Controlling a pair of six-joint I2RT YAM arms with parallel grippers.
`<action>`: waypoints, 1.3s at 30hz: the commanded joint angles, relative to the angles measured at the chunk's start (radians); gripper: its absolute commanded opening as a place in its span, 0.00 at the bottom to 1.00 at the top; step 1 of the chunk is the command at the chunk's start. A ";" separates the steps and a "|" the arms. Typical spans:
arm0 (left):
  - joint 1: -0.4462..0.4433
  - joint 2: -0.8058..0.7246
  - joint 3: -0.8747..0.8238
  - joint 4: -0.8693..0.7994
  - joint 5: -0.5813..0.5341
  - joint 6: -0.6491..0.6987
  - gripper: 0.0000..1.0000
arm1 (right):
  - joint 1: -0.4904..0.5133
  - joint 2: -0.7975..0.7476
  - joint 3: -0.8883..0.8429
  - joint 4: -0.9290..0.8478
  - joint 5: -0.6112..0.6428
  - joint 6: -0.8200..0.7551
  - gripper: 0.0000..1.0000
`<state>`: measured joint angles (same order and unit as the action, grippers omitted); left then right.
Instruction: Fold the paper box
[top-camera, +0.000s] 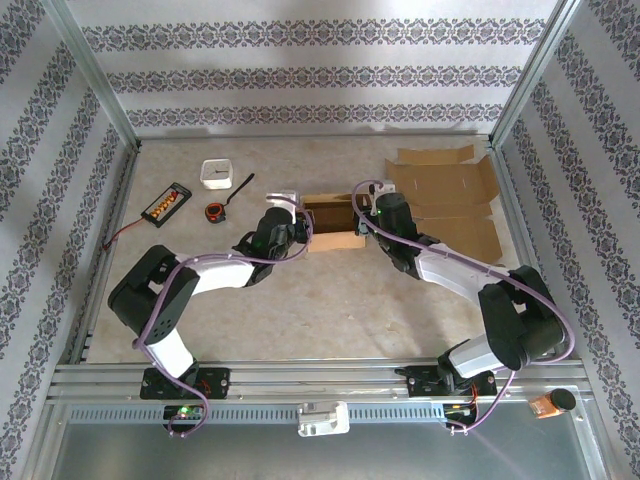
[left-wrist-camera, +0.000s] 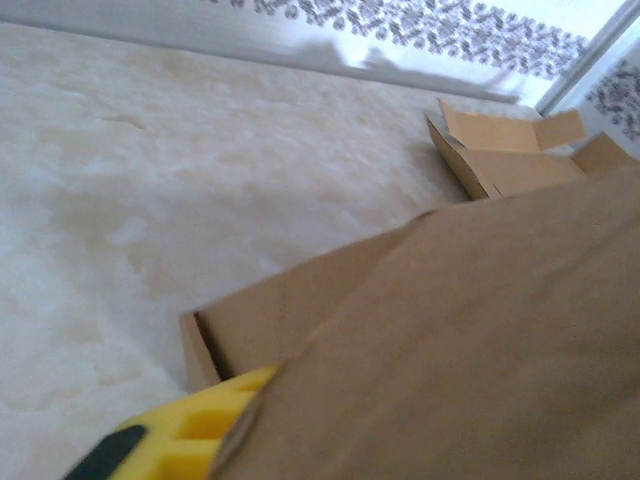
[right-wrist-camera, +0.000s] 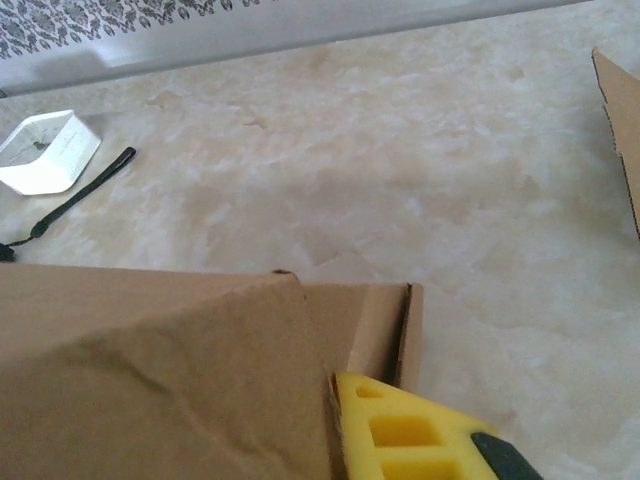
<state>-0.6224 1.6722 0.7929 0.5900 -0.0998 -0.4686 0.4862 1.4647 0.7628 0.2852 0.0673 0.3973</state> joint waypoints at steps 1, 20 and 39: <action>-0.023 -0.073 -0.021 -0.035 0.075 -0.043 0.31 | 0.014 -0.020 -0.030 -0.014 0.003 -0.033 0.15; -0.098 -0.406 -0.184 -0.149 0.001 -0.113 0.58 | 0.035 -0.117 -0.091 -0.043 -0.058 -0.044 0.44; -0.034 -0.532 0.118 -0.858 -0.065 -0.637 0.43 | -0.154 -0.180 0.483 -0.759 -0.513 -0.024 0.69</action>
<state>-0.6994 1.1004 0.8845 -0.0517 -0.2054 -0.8791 0.3557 1.1931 1.0969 -0.2615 -0.3305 0.3698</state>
